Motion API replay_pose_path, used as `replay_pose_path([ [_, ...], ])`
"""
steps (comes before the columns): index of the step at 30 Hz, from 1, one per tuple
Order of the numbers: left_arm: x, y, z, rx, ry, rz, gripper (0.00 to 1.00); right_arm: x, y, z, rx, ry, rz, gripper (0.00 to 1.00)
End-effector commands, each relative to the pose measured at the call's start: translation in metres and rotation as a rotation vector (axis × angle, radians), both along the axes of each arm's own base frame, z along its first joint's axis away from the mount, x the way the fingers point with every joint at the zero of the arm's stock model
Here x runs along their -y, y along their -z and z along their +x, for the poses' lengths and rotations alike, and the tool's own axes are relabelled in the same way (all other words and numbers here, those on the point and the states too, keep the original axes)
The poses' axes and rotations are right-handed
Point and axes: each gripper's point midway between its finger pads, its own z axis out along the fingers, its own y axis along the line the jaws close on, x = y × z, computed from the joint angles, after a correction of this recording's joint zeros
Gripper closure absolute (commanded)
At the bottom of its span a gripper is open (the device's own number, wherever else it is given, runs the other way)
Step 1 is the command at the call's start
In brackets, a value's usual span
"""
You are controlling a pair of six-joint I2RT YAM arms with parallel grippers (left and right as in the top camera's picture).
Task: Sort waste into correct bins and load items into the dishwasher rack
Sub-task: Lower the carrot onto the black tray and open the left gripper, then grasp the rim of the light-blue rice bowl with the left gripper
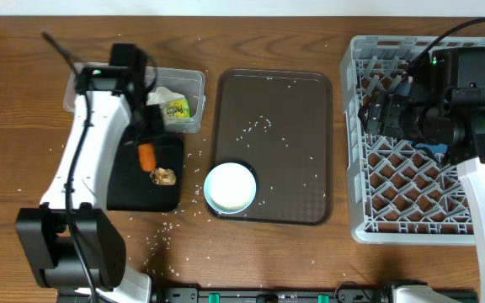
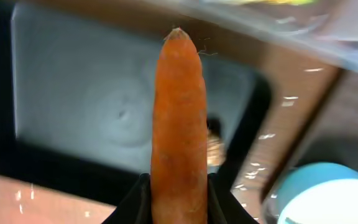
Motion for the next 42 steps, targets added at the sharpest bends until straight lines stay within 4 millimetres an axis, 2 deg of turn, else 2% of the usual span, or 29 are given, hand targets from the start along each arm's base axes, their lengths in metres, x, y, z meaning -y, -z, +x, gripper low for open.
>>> replay_pose_path([
  [1,-0.022,0.018,-0.021,-0.061,-0.198,-0.006,0.89,0.003,-0.001,-0.001,-0.005,0.020,0.010,0.14],
  [4,-0.035,0.034,-0.039,-0.109,-0.375,-0.026,0.89,0.003,-0.001,-0.001,-0.004,0.020,0.010,0.14],
  [6,-0.038,0.043,-0.041,-0.107,-0.461,-0.074,0.89,0.003,-0.001,-0.001,-0.004,0.020,0.010,0.14],
  [13,-0.049,0.071,-0.019,0.019,-0.723,-0.168,0.88,0.003,-0.001,-0.001,-0.004,0.020,0.010,0.14],
  [14,-0.050,0.072,-0.016,0.032,-0.741,-0.171,0.76,0.003,-0.001,-0.001,-0.005,0.020,0.010,0.14],
  [15,-0.051,0.072,-0.013,0.047,-0.746,-0.174,0.52,0.003,-0.001,-0.001,-0.005,0.020,0.010,0.14],
  [16,-0.051,0.072,-0.010,0.058,-0.744,-0.175,0.23,0.003,-0.001,-0.001,-0.006,0.020,0.010,0.14],
  [17,-0.051,0.071,-0.009,0.064,-0.743,-0.177,0.20,0.003,-0.001,-0.001,-0.008,0.020,0.009,0.14],
  [21,-0.048,0.069,-0.011,0.057,-0.716,-0.192,0.20,0.003,-0.001,-0.001,-0.008,0.020,0.009,0.14],
  [24,-0.040,0.058,-0.010,0.070,-0.652,-0.238,0.22,0.003,-0.001,-0.001,-0.007,0.020,0.010,0.14],
  [26,-0.031,0.043,-0.008,0.101,-0.592,-0.286,0.28,0.003,-0.001,-0.001,-0.005,0.020,0.010,0.14],
  [31,0.002,-0.001,-0.003,0.229,-0.344,-0.353,0.34,0.003,-0.003,0.002,0.011,0.020,0.012,0.13],
  [35,0.046,-0.030,-0.009,0.318,-0.010,-0.332,0.36,0.003,-0.004,0.005,0.022,0.020,0.012,0.14],
  [38,0.089,-0.036,-0.024,0.310,0.257,-0.322,0.36,0.003,-0.005,0.006,0.024,0.026,0.016,0.14],
  [42,0.131,-0.021,-0.046,0.226,0.443,-0.286,0.36,0.009,-0.006,0.009,0.017,0.134,0.069,0.14],
])
